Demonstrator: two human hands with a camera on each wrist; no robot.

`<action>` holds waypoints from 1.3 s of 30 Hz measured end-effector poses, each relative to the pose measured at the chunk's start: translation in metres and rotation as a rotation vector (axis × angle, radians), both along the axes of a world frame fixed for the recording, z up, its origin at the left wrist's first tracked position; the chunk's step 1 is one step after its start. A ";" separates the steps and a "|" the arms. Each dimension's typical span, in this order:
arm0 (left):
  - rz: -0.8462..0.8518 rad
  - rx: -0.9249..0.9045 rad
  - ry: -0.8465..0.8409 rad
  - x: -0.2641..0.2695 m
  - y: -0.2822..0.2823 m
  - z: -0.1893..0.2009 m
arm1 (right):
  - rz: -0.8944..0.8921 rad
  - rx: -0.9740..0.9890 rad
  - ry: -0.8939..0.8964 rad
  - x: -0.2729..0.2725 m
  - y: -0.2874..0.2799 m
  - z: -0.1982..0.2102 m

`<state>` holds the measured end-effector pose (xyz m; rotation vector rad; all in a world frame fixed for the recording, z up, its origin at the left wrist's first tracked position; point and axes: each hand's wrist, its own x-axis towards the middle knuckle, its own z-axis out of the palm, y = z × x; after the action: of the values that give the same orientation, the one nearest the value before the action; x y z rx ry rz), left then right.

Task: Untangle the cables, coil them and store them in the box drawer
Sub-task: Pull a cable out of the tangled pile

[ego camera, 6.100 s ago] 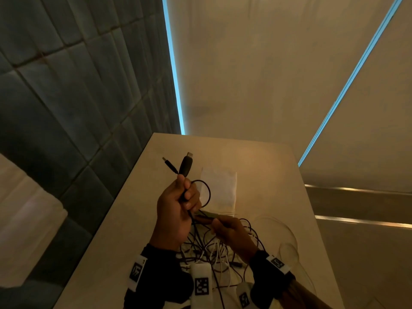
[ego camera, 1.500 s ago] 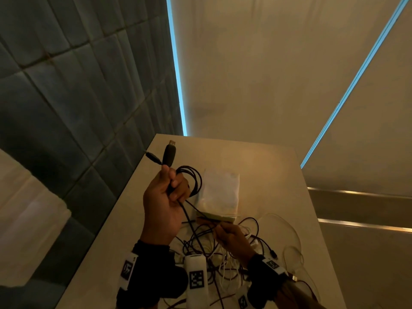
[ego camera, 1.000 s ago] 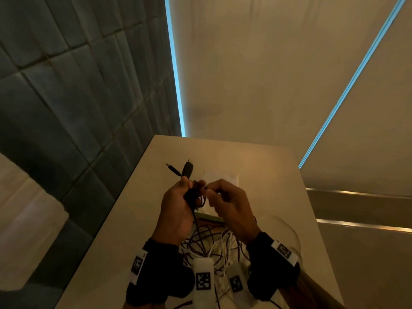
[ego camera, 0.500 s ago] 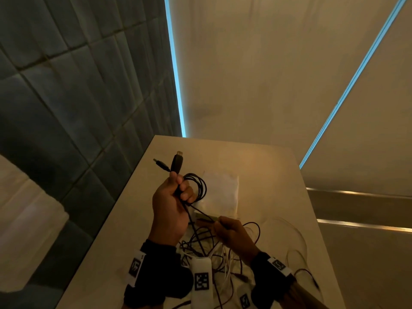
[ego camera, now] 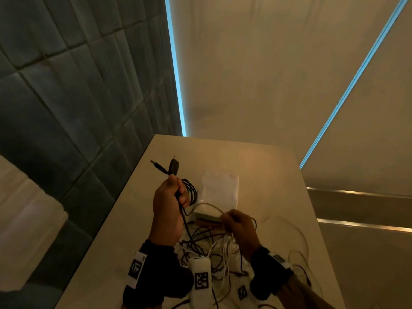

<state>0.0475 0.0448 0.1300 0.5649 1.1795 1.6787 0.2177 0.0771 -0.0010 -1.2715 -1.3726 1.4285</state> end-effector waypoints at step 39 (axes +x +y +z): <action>0.029 0.102 -0.024 -0.011 -0.004 0.009 | -0.009 -0.044 -0.111 0.000 -0.008 -0.046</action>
<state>0.0367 0.0405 0.1391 0.5915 1.0937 1.7733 0.2173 0.0692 -0.0470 -1.4017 -1.4129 1.4077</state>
